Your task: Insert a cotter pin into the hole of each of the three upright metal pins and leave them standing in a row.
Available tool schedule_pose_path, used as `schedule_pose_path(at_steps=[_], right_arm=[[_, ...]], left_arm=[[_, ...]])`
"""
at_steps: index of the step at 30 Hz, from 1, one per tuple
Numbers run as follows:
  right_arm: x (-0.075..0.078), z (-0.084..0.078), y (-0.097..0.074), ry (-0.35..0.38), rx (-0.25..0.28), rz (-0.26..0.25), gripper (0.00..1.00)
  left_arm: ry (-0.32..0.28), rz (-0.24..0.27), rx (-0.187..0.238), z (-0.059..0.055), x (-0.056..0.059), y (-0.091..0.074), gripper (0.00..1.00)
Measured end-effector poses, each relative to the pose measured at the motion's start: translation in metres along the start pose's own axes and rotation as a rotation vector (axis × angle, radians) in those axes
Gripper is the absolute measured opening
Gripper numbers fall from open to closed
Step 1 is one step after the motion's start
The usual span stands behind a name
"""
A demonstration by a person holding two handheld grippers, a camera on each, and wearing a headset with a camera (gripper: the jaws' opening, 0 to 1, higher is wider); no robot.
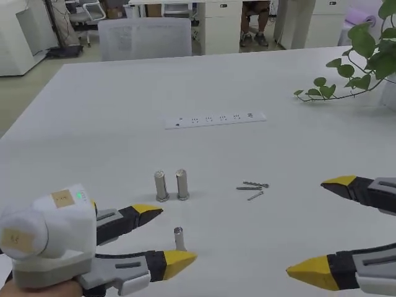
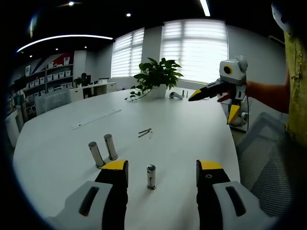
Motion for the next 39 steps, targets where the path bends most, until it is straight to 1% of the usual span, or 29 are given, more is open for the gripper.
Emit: schedule_pose_path(at_steps=[5,6,10,11,14,16,17,20,22,24,25,26,30,34,36,37,39], right_arm=[[0.011,-0.001,0.004,-0.027,-0.028,0.001,0.90],[0.013,-0.001,0.006,-0.039,-0.043,0.007,0.89],[0.023,0.003,0.013,-0.074,-0.069,0.021,0.86],[0.028,0.005,0.016,-0.084,-0.077,0.027,0.85],[0.038,0.008,0.025,-0.106,-0.106,0.050,0.78],[0.044,0.009,0.034,-0.127,-0.131,0.068,0.76],[0.047,0.009,0.038,-0.143,-0.156,0.076,0.75],[0.054,0.013,0.048,-0.171,-0.181,0.090,0.72],[0.062,0.016,0.054,-0.177,-0.189,0.097,0.68],[0.067,0.016,0.060,-0.197,-0.215,0.099,0.62],[0.072,0.015,0.064,-0.214,-0.240,0.100,0.60],[0.075,0.016,0.068,-0.220,-0.244,0.105,0.58],[0.081,0.015,0.078,-0.253,-0.283,0.118,0.49],[0.086,0.015,0.090,-0.294,-0.306,0.131,0.39],[0.091,0.010,0.097,-0.340,-0.348,0.125,0.32],[0.092,0.010,0.101,-0.349,-0.355,0.123,0.30],[0.093,0.010,0.107,-0.339,-0.364,0.141,0.28]], left_arm=[[-0.008,0.011,0.007,0.000,0.003,-0.009,0.57],[-0.009,0.013,0.009,0.000,0.003,-0.010,0.57],[-0.021,0.019,0.029,0.003,0.006,-0.018,0.57],[-0.021,0.020,0.029,0.003,0.007,-0.018,0.57],[-0.019,0.022,0.027,0.003,0.009,-0.019,0.57],[-0.021,0.023,0.031,0.003,0.010,-0.020,0.57],[-0.023,0.024,0.032,0.003,0.011,-0.021,0.57],[-0.024,0.025,0.034,0.004,0.013,-0.023,0.56],[-0.023,0.027,0.034,0.004,0.013,-0.024,0.56],[-0.027,0.030,0.037,0.004,0.014,-0.025,0.55],[-0.028,0.030,0.037,0.003,0.014,-0.026,0.55],[-0.028,0.031,0.038,0.003,0.014,-0.026,0.55],[-0.029,0.033,0.035,0.002,0.014,-0.026,0.53],[-0.032,0.034,0.035,0.002,0.013,-0.025,0.52],[-0.031,0.033,0.033,0.002,0.013,-0.025,0.52],[-0.031,0.034,0.032,0.002,0.013,-0.024,0.52],[-0.033,0.033,0.032,0.001,0.013,-0.024,0.51]])
Point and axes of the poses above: the centre of the closed fingertips' face, and the gripper's own axes: y roughly forward along the fingers, x roughly to its right, z roughly out of its top, the point moved 2 cm from there along -y, roughly backward along the fingers, and after that the axes turned 15 degrees about -x, right-handed, at the moved point
